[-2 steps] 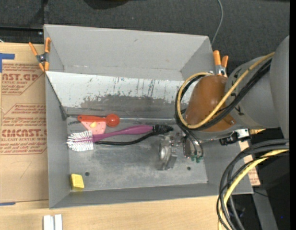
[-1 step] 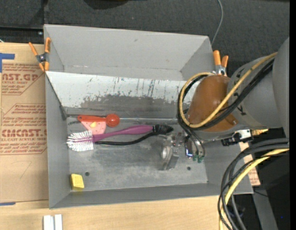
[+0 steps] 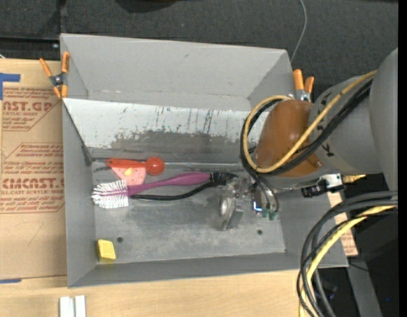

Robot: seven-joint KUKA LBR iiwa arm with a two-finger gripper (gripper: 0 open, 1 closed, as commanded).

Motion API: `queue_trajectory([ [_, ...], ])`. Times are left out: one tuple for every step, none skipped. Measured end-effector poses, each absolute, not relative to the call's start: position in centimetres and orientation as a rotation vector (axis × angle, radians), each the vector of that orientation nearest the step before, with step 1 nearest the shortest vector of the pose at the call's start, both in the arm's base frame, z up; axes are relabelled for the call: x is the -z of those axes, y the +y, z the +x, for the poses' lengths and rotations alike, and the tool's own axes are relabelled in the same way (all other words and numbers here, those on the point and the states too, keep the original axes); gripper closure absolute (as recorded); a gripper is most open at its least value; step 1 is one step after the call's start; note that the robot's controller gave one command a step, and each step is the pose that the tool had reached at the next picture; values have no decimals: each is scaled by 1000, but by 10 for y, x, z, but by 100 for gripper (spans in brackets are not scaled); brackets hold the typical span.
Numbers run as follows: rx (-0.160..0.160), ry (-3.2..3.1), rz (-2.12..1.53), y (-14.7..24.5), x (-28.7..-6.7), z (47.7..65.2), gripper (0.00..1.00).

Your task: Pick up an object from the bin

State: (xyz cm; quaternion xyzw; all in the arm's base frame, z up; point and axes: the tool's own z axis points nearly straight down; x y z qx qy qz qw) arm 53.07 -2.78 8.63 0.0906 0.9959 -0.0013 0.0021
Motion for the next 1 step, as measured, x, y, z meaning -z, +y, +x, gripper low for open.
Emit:
queue_trajectory([
  [2,3122,304,-28,-87,531,100],
])
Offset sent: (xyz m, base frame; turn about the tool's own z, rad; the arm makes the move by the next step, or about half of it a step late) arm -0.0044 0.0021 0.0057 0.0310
